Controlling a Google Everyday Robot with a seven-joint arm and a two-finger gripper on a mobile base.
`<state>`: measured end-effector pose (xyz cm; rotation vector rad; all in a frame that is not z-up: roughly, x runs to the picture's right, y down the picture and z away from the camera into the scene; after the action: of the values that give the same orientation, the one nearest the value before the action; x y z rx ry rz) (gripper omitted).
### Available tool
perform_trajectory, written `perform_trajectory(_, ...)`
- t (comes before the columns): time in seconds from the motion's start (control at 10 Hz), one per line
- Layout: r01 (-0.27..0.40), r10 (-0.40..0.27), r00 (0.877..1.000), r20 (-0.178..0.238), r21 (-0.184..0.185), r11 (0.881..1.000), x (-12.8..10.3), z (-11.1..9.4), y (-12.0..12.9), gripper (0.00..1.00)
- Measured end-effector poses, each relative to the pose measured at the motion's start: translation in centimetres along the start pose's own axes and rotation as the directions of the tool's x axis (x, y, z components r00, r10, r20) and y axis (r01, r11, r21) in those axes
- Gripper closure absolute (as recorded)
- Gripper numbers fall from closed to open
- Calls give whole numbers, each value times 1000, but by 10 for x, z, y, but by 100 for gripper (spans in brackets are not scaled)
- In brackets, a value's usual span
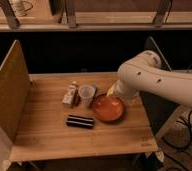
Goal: Drag the ceramic bowl in a circle
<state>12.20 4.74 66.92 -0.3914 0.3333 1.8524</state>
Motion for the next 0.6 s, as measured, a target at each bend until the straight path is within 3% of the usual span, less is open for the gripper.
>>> perform_trajectory(0.3, 35, -37, 999, -38, -50, 998, -9, 13, -2, 35)
perform_trajectory(0.6, 23, -24, 999, -38, -33, 999, -13, 17, -10, 35)
